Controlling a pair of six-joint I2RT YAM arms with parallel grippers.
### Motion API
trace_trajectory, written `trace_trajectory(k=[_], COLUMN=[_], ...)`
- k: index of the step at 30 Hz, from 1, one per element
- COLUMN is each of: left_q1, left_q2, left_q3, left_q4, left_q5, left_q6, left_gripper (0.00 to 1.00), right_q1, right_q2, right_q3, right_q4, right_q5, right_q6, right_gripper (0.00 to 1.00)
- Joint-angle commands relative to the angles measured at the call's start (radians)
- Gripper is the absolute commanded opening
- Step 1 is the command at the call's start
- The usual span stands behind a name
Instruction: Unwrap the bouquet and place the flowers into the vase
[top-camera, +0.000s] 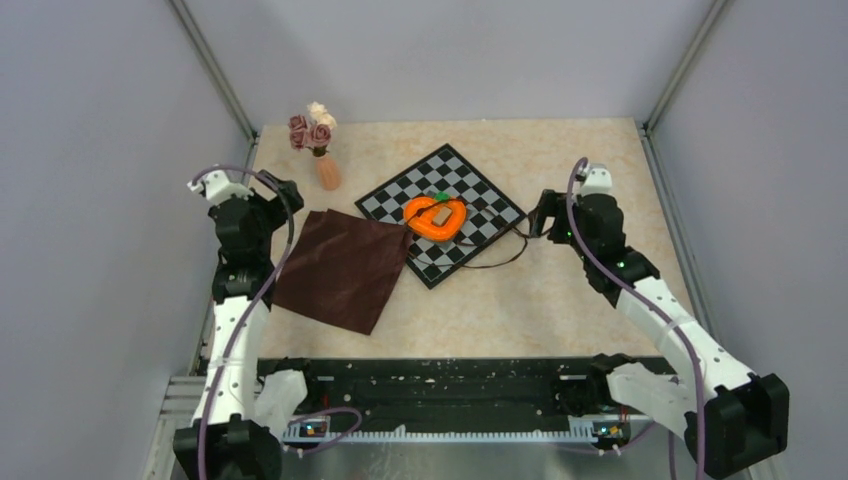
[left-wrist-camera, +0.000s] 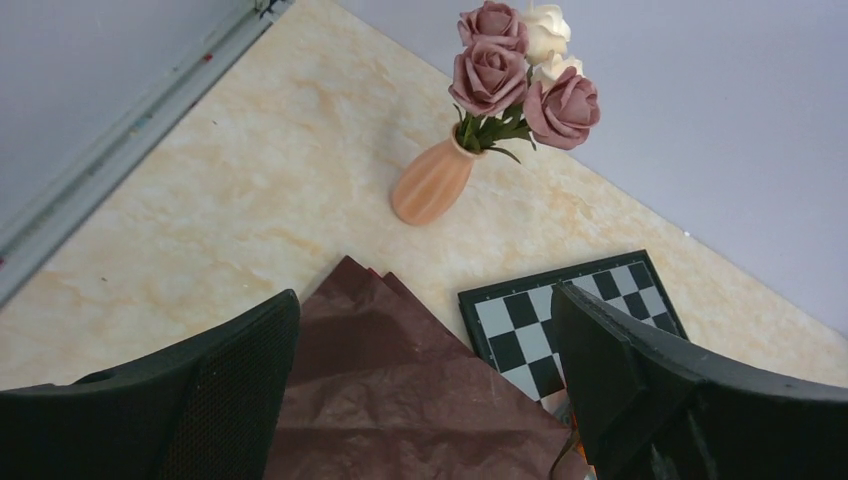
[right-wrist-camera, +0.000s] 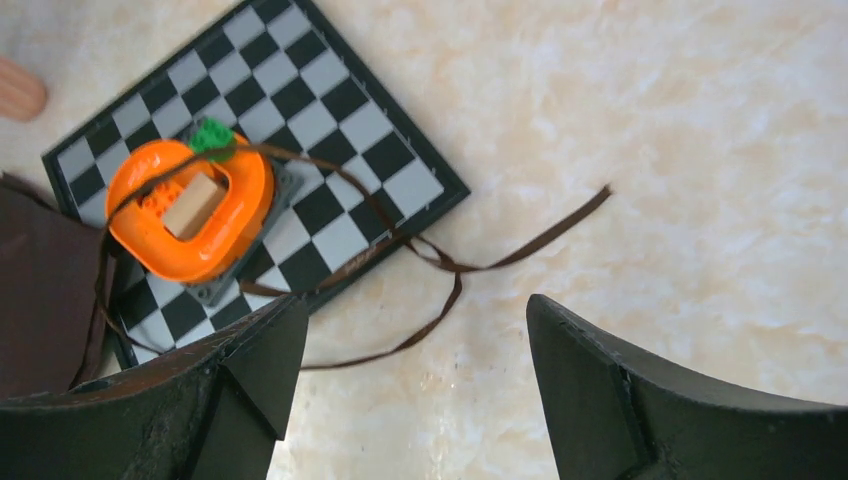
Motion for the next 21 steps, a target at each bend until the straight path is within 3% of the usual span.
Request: trace_trajectory(k=[1,4,8,17,21], left_q1=[0.005,-0.002,-0.013,-0.016,-0.018], left_q2=[-0.046,-0.058,-0.11,-0.226,-0.234], left_q3=[0.125,0.19,0.187,0.027,0.024], left_q4=[-0.193,-0.266,-0.263,-0.233,-0.246], left_q5=[0.021,0.035,-0.006,-0.057,-0.068], left_q6=[0.175,0.284,0.315,0.379,0.391], left_gripper=[0.99,0.99,0.99,0.99,0.99], right_q1=[-0.01,-0.009,-0.01,-0.009,-0.009], right_q2=[-0.076,-0.105,-0.161,-0.351,-0.393], right_q3=[0.092,0.131,0.123,-0.151,-0.211], right_q4=[0.005,0.008,0.083,0.364,0.394], right_q5=[0.101,0.102,0.088,0.096,0.104], right_q6=[-0.1,-0.149,-0.224,-0.293,-0.284], right_gripper=[0.83,0.83,0.83,0.84,0.84])
